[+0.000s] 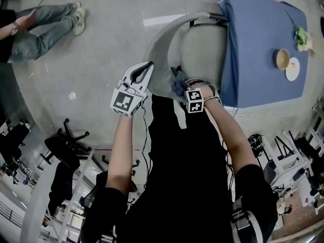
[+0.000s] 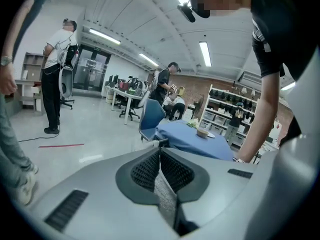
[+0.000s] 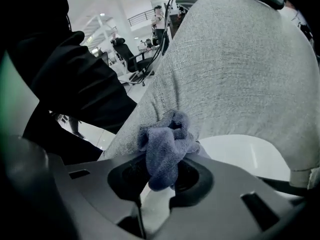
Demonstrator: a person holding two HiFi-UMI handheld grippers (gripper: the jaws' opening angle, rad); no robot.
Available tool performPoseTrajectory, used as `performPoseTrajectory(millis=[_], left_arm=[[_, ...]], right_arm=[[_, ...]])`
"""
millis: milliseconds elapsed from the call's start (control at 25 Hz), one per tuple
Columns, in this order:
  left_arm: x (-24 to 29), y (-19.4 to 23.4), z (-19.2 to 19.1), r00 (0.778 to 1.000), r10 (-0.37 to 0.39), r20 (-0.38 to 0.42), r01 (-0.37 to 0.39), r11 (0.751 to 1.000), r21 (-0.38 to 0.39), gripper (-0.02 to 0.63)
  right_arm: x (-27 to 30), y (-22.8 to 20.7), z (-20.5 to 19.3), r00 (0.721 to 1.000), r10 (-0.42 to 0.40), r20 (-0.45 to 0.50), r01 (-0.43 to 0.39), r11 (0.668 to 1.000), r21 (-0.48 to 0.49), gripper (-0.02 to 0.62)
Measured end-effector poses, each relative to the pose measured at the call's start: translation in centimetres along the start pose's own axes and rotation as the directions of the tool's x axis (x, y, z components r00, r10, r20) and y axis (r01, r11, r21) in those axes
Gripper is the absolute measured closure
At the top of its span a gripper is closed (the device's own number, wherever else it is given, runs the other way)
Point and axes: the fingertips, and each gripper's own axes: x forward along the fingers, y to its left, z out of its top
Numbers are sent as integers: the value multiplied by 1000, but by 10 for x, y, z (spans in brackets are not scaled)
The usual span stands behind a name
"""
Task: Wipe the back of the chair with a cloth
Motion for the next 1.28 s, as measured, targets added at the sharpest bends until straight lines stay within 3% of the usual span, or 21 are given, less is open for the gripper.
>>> performPoseTrajectory(millis=[200,640,720,920,1280], left_arm=[[-1,1,-2,1000,-1,4,1,1000,-4,578],[2,2,-4,1000,-7,12,7,1000,-24,578],[4,2,-3,1000,-3,11,4,1000,-25,578],[4,5,-4,1000,0,18,1,999,-36,578],[4,7,-6,1000,-5,27,6,999,-37,578]], right_arm=[[8,2,-10,999,4,-41,-4,1000,11,477],[29,-33,-3,998,-59,21,52,966,254,477],[30,-42,-2,996,-81,42,63,946,319,477],[28,-76,8,983,-146,111,69,853,518,477],[25,-115,17,972,-207,110,124,852,508,477]])
